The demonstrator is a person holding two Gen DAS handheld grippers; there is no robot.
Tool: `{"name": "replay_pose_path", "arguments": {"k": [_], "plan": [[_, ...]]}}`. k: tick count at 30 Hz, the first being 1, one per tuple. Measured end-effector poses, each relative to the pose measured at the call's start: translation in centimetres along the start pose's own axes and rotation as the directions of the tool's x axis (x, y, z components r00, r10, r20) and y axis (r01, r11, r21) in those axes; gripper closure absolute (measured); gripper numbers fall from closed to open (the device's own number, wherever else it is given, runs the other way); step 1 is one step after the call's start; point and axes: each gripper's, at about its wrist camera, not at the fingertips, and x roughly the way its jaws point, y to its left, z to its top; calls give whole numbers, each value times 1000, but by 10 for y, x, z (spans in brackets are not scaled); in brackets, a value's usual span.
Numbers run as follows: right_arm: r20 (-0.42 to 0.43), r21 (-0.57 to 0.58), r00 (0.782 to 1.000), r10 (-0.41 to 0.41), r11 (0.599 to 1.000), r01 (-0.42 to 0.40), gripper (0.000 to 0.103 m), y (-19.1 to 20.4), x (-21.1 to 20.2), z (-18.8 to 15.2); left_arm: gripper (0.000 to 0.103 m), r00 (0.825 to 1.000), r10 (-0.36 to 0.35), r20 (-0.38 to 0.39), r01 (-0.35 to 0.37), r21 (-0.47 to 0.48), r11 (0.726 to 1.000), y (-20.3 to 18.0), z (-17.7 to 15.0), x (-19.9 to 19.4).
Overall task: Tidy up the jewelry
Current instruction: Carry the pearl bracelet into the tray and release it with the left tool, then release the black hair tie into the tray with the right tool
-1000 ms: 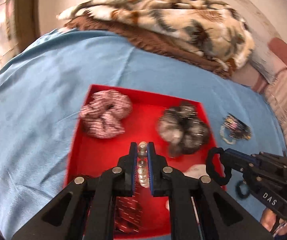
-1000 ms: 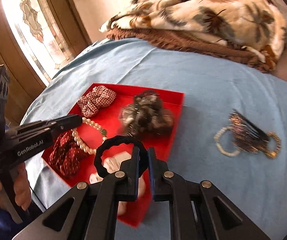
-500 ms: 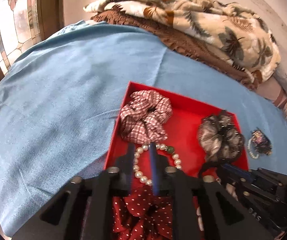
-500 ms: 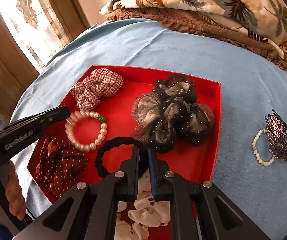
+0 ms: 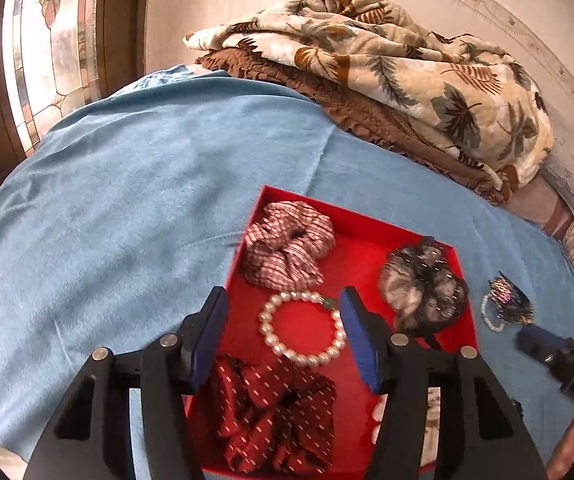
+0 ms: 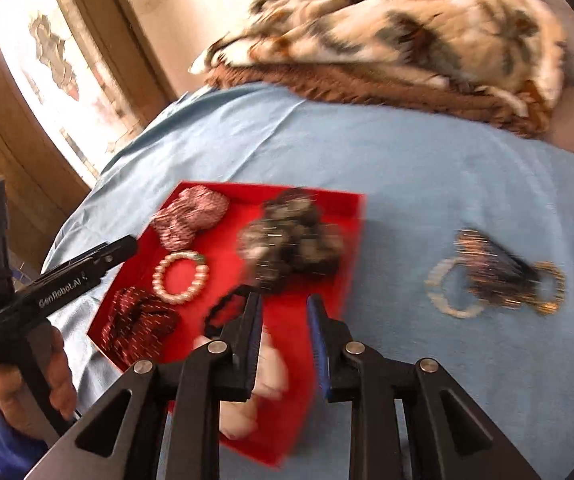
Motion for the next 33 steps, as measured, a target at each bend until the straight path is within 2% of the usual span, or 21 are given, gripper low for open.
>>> {"name": "replay_pose_path", "arguments": {"k": [3, 6, 8, 12, 15, 23, 28, 33], "plan": [[1, 36, 995, -102, 994, 102, 73, -47, -23, -15, 47, 999, -35, 26, 34, 48, 998, -17, -6, -10], [-42, 84, 983, -177, 980, 180, 72, -90, -33, -31, 47, 997, -67, 32, 63, 110, 992, -41, -14, -17], [-61, 114, 979, -194, 973, 200, 72, -112, -37, -41, 47, 996, -90, 20, 86, 150, 985, -60, -21, -19], [-69, 131, 977, -202, 969, 210, 72, -130, -36, -45, 46, 991, -131, 8, 126, 219, 968, -90, -32, -22], [-56, 121, 980, -193, 972, 199, 71, -130, -31, -36, 46, 987, -159, -2, 155, 246, 957, -103, -40, -22], [-47, -14, 984, -174, 985, 173, 70, -105, 10, 6, 46, 983, -179, -31, 179, 325, 929, -126, -51, -15], [-76, -105, 975, -210, 974, 201, 71, -97, 41, 22, 46, 978, -201, -54, 207, 339, 918, -133, -51, -10], [-124, -153, 966, -227, 966, 208, 70, -97, 67, 24, 46, 978, -193, -73, 207, 342, 917, -134, -52, -3]]}}
